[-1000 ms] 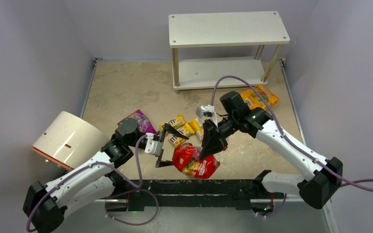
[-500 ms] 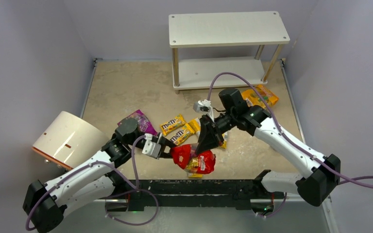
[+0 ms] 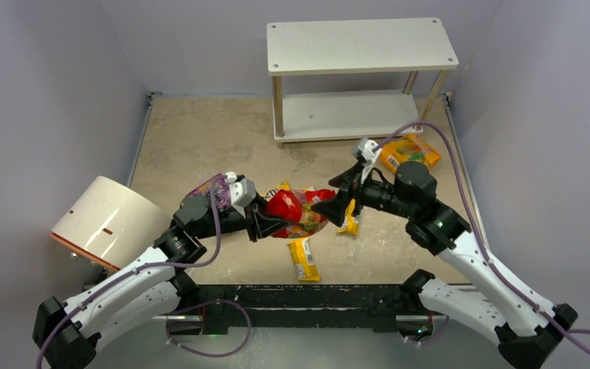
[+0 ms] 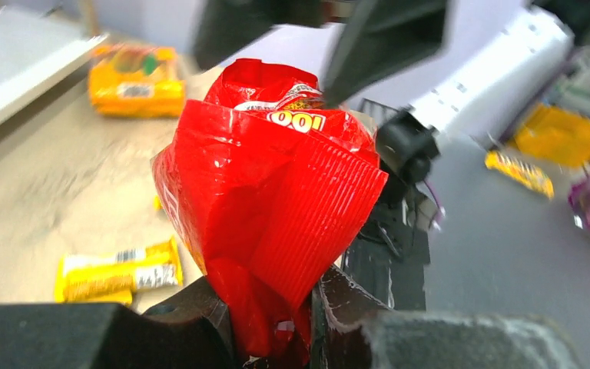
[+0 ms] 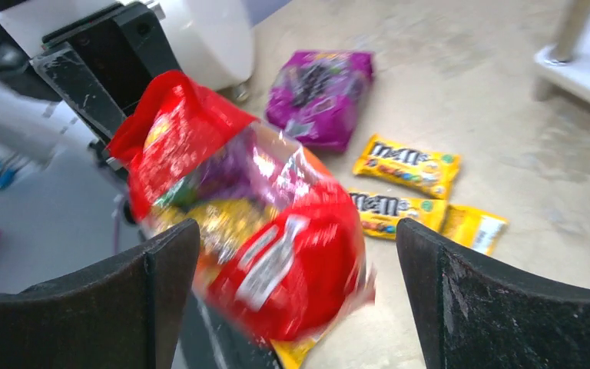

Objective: Place and organize the candy bags onto the shelf

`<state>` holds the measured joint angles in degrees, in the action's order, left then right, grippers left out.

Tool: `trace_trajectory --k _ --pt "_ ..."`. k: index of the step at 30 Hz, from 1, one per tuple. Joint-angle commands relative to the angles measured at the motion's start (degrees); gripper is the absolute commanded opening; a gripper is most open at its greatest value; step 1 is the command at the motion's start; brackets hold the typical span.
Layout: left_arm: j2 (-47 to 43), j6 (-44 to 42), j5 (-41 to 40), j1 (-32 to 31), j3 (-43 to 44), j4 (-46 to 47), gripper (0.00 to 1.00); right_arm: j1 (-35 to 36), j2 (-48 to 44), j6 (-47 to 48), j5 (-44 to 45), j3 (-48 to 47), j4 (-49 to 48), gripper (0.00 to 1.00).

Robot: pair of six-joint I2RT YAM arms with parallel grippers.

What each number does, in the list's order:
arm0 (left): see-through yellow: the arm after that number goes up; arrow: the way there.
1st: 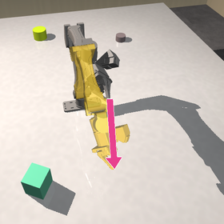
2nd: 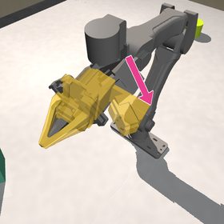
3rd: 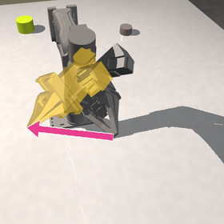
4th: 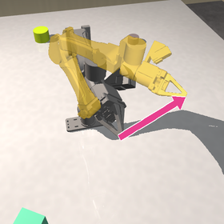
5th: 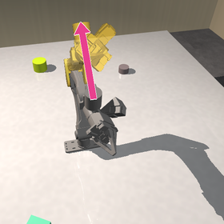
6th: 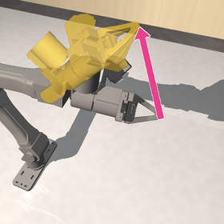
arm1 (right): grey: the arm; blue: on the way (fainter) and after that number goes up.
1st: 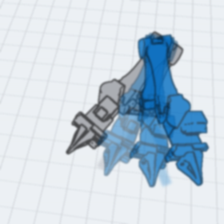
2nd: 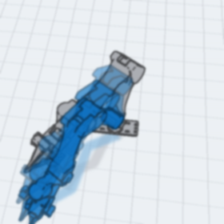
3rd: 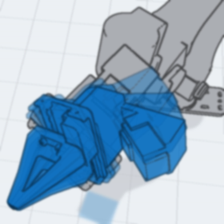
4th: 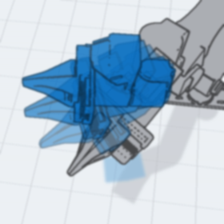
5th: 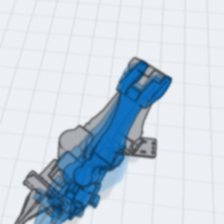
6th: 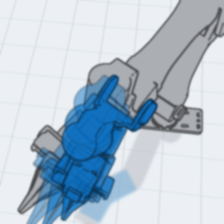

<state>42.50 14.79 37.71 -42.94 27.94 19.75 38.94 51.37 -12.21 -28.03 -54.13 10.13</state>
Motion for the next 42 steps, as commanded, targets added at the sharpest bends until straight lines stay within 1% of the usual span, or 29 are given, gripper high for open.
trace_trajectory --k 1,3,5,9,10,11,12,13,14,15,16,17,18,20,21,23,25,27,30,31,34,37,39,42 --pt "-0.88 17.34 -18.2 0.53 0.38 2.18 0.0 0.09 -7.82 -8.47 18.83 7.67 -13.43 0.99" --pt "0.61 19.37 -22.36 1.26 1.46 -1.38 0.0 0.09 -8.64 -11.0 23.08 9.55 -14.6 0.99" --pt "2.55 20.28 -24.13 3.15 4.19 -4.4 0.0 0.04 -7.58 -12.13 21.14 11.27 -16.62 0.99" --pt "5.7 24.4 -20.1 8.51 7.96 -3.84 0.0 -0.76 -3.09 -12.84 16.99 12.23 -15.93 0.99" --pt "6.17 26.06 -19.5 9.86 8.48 -3.76 0.0 -1.79 -2.23 -12.82 14.16 13.33 -17.51 0.99" --pt "6.65 27.07 -17.82 11.56 8.58 -2.72 0.0 -3.42 -1.55 -13.42 10.46 15.34 -21.22 0.99" --pt "7.18 28.93 -16.19 13.04 8.27 -1.39 0.0 -6.37 -0.29 -14.77 4.97 17.46 -25.5 0.98" --pt "7.81 31.02 -15.37 14.31 7.89 -0.73 0.0 -10.09 0.88 -17.49 -1.24 20.06 -31.67 0.97" --pt "8.68 32.67 -13.33 15.86 7.48 0.13 0.0 -13.92 2.23 -22.36 -7.71 22.7 -39.2 0.97" --pt "9.67 34.53 -11.36 17.49 6.66 2.35 0.0 -16.94 4.28 -26.06 -13.67 25.0 -47.12 0.96" --pt "11.03 36.98 -6.79 19.49 5.63 6.45 0.0 -18.51 6.22 -28.74 -17.45 26.39 -53.52 0.96" --pt "12.5 40.45 -0.63 21.18 4.38 11.66 0.0 -19.05 8.09 -29.17 -20.3 26.17 -56.29 0.96" --pt "14.0 43.83 3.15 22.43 3.29 17.25 0.0 -19.07 9.86 -28.6 -22.22 25.24 -56.85 0.96" --pt "16.71 49.38 8.18 23.41 1.92 28.1 0.0 -19.07 12.94 -29.12 -24.64 24.01 -57.77 0.96" --pt "17.6 51.26 9.74 23.42 1.66 32.23 0.0 -19.07 14.07 -30.19 -25.63 23.91 -58.92 0.96" --pt "18.02 53.15 11.16 23.43 1.59 36.54 0.0 -19.07 15.44 -30.03 -25.28 23.4 -61.3 0.96" --pt "16.94 51.39 11.35 23.43 2.66 33.53 0.0 -19.02 16.51 -31.38 -25.42 22.61 -64.51 0.97" --pt "15.79 49.39 12.51 23.43 3.93 29.69 0.0 -18.87 17.82 -34.67 -26.17 22.05 -69.15 0.98" --pt "14.64 52.07 15.43 23.34 3.89 34.55 0.0 -17.71 20.03 -36.17 -26.07 20.77 -70.95 0.98" --pt "14.1 52.55 15.91 23.39 4.02 34.8 0.0 -17.18 20.65 -36.54 -25.85 20.47 -71.52 0.98" --pt "12.63 50.32 15.34 23.34 4.72 29.77 0.0 -14.29 21.84 -38.22 -26.48 19.16 -76.56 0.99" --pt "12.62 50.33 15.79 23.34 4.43 30.05 0.0 -10.05 21.87 -36.6 -26.42 16.11 -73.89 0.99" --pt "12.73 51.25 16.37 23.34 4.27 31.52 0.0 -8.73 21.35 -35.67 -25.96 14.86 -72.25 0.99" --pt "12.37 50.95 16.32 23.34 3.86 32.08 0.0 -8.54 20.04 -37.69 -26.48 15.42 -76.06 0.96"
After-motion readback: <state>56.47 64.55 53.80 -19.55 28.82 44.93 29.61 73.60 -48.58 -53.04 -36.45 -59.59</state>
